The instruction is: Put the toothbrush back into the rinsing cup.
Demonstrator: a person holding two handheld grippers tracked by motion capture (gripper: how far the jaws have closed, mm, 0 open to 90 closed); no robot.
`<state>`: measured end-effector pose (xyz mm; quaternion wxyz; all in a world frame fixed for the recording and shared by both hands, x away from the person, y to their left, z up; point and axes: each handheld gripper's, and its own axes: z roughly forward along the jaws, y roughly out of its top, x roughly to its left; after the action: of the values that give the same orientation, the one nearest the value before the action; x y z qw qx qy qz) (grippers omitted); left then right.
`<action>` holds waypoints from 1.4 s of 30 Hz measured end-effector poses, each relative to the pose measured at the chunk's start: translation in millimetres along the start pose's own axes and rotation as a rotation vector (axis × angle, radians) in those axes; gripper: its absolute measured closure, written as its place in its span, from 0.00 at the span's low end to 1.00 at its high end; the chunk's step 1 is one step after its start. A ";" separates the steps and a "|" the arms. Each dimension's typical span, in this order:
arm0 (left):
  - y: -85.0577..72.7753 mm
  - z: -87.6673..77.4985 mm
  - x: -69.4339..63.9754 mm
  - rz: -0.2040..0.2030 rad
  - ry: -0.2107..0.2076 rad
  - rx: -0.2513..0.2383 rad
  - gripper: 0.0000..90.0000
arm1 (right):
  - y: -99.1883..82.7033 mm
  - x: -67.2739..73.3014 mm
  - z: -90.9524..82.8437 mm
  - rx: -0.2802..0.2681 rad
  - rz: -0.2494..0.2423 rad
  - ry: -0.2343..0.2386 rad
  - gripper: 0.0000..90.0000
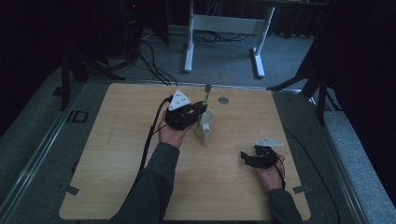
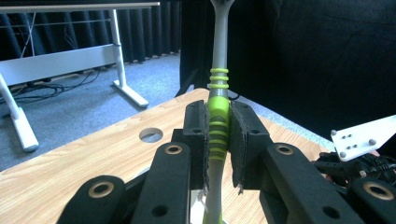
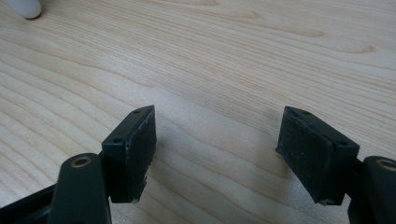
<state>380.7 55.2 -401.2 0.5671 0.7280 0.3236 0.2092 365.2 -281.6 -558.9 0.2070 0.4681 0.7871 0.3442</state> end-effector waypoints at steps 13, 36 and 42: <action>-0.5 4.6 -1.9 -0.003 -0.008 -0.013 0.87 | 0.0 0.1 0.0 0.000 0.001 0.000 0.31; -2.6 12.9 -5.6 -0.012 -0.023 -0.026 0.87 | 0.0 0.0 0.0 0.000 0.000 0.000 0.31; -4.0 16.1 -6.5 -0.013 -0.030 -0.029 0.87 | 0.0 0.0 0.0 0.000 0.000 0.000 0.31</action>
<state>386.0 40.0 -409.0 0.5836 0.7208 0.3166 0.1991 365.2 -281.6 -558.9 0.2069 0.4681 0.7871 0.3444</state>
